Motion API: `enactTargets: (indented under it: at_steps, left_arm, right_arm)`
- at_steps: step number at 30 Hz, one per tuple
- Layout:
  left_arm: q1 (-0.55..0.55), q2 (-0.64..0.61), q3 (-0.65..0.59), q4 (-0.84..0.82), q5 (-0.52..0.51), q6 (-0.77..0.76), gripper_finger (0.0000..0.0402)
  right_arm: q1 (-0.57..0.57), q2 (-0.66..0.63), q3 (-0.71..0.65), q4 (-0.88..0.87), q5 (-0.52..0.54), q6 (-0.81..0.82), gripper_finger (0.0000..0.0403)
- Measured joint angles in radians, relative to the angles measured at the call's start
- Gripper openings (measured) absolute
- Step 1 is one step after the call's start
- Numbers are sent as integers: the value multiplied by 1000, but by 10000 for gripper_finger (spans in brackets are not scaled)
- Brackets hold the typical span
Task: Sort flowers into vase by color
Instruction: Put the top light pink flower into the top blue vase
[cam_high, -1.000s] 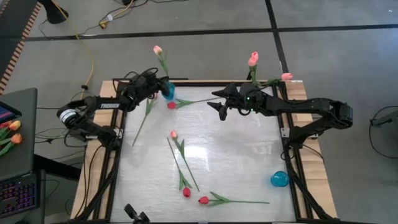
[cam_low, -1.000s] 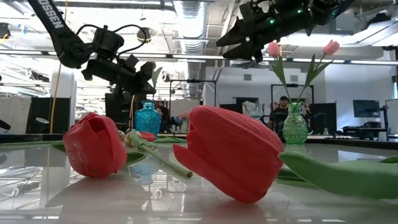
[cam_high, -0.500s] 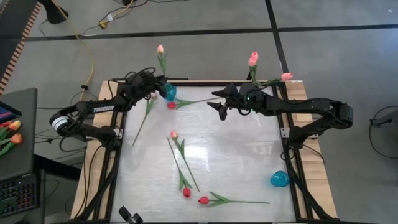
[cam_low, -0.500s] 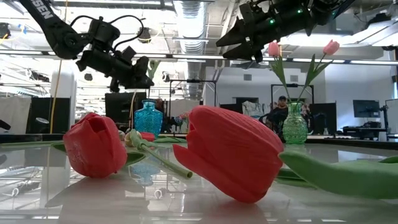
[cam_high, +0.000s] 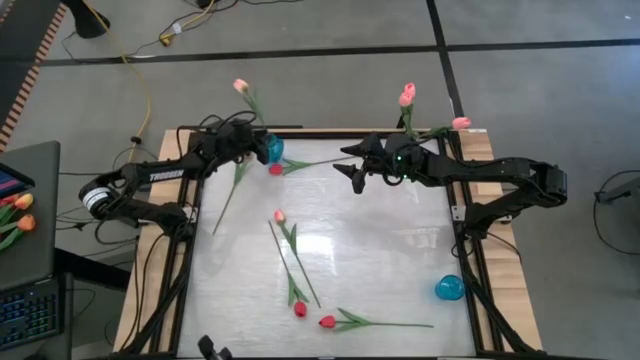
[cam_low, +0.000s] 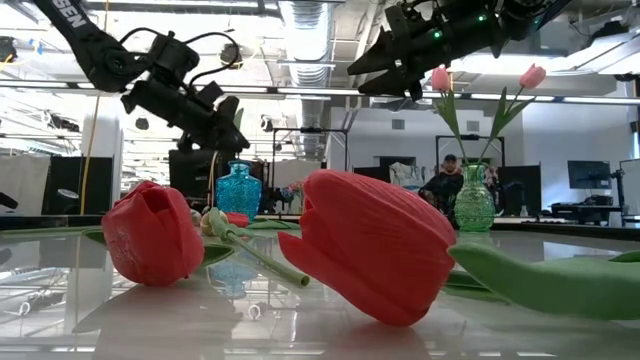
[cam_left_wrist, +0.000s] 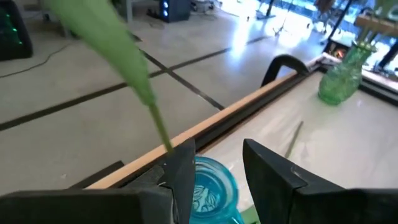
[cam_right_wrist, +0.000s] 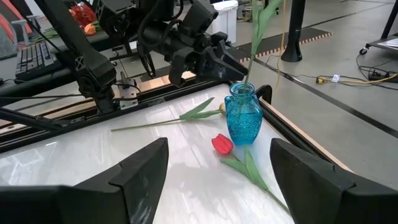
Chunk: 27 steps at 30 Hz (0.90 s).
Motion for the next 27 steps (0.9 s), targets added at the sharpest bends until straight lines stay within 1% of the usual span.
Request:
enactTargets:
  at_steps: [3,6,11,16,19,24,26,27]
  left_arm:
    - [-10,0,38,-82,-1,18,121]
    - [-17,0,94,-202,-1,44,121]
    - [-19,-18,208,-482,-17,96,121]
    - [-19,-75,306,-774,-82,99,121]
    - [-19,-120,325,-909,-75,33,121]
    - [-50,-169,289,-1088,2,-137,121]
    - [-78,-176,275,-1150,-10,-187,121]
    - [-92,-177,267,-1171,-35,-208,121]
  right_arm:
    - [0,0,0,0,0,0,308]
    - [0,0,0,0,-1,0,308]
    - [0,0,0,-1,-2,1,308]
    - [0,0,0,-5,-2,1,308]
    - [0,0,0,-12,-2,1,308]
    - [3,0,0,-15,-2,-41,308]
    - [7,0,0,-15,-2,-50,308]
    - [7,0,0,-15,-2,-50,308]
